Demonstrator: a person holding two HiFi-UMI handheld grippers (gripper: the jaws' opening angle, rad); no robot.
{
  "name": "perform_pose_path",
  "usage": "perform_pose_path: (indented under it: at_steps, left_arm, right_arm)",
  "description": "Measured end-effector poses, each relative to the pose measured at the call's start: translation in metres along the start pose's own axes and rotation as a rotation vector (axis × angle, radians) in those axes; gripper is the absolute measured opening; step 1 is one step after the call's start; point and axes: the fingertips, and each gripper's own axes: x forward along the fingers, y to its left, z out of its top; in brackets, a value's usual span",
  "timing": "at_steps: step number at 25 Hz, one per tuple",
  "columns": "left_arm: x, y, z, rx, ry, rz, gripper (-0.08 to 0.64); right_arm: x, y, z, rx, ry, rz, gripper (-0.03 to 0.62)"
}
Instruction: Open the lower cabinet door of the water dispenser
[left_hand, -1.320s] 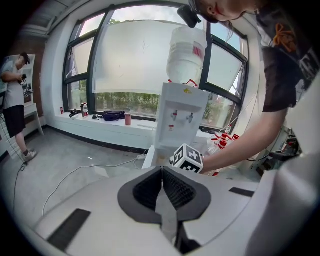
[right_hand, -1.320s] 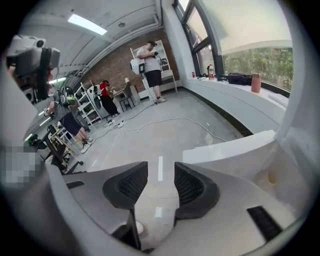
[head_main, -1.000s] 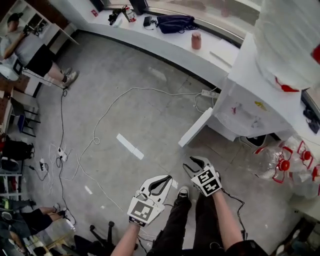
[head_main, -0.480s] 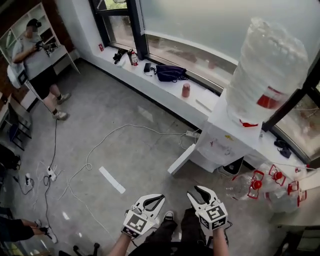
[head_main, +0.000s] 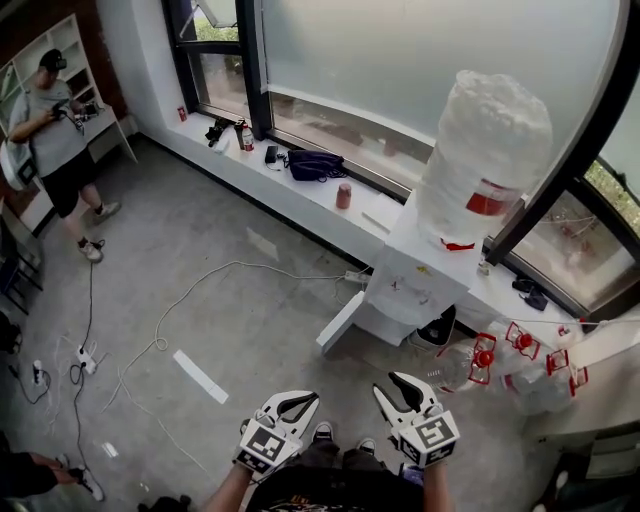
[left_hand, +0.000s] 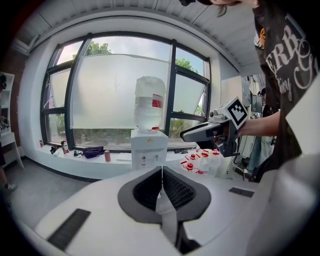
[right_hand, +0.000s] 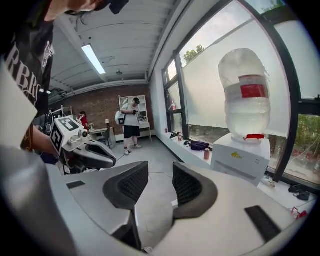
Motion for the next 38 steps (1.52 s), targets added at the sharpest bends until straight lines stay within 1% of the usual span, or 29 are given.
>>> perform_pose_path:
  at_steps: [2,5,8,12,17,20,22,24,25,27,29,34,38]
  left_arm:
    - [-0.001,-0.003,0.005,0.009,-0.002,-0.011,0.02]
    - [-0.003,-0.013,0.018,0.002,-0.02,-0.024,0.02]
    - [0.003,-0.033,0.032,0.001,-0.049,-0.045,0.02]
    - [0.018,-0.085,0.058,0.032,-0.084,-0.103,0.02]
    - [0.022,-0.168,0.084,0.087,-0.12,-0.153,0.02]
    - [0.018,-0.216,0.096,0.094,-0.139,-0.154,0.02]
    - [0.016,-0.244,0.099,0.072,-0.142,-0.148,0.02]
    - [0.012,-0.271,0.101,0.05,-0.145,-0.149,0.02]
    - [0.009,-0.283,0.101,0.048,-0.147,-0.153,0.02]
    - [0.003,-0.305,0.101,0.069,-0.151,-0.156,0.02]
    - [-0.005,-0.32,0.101,0.09,-0.158,-0.146,0.02]
    - [-0.021,-0.346,0.103,0.089,-0.19,-0.134,0.02]
    - [-0.028,-0.364,0.102,0.114,-0.2,-0.144,0.02]
  right_arm:
    - [-0.008,0.004,-0.001,-0.001,-0.001,-0.01,0.167]
    - [-0.024,0.009,0.005,0.001,-0.014,-0.034,0.166]
    - [-0.047,0.009,0.002,0.005,-0.036,-0.051,0.163]
    - [-0.096,0.001,-0.005,0.016,-0.067,-0.093,0.161]
    - [-0.171,0.0,-0.028,0.04,-0.102,-0.13,0.146]
    - [-0.215,0.0,-0.039,0.032,-0.123,-0.152,0.132]
    - [-0.242,0.001,-0.046,0.026,-0.141,-0.166,0.115]
    - [-0.266,0.007,-0.052,0.022,-0.166,-0.157,0.1]
    - [-0.276,0.01,-0.054,0.014,-0.176,-0.153,0.093]
    - [-0.294,0.018,-0.057,-0.01,-0.192,-0.147,0.081]
    - [-0.309,0.025,-0.061,-0.037,-0.203,-0.144,0.059]
    - [-0.339,0.039,-0.064,-0.059,-0.229,-0.15,0.015]
    - [-0.355,0.046,-0.065,-0.063,-0.248,-0.155,0.014]
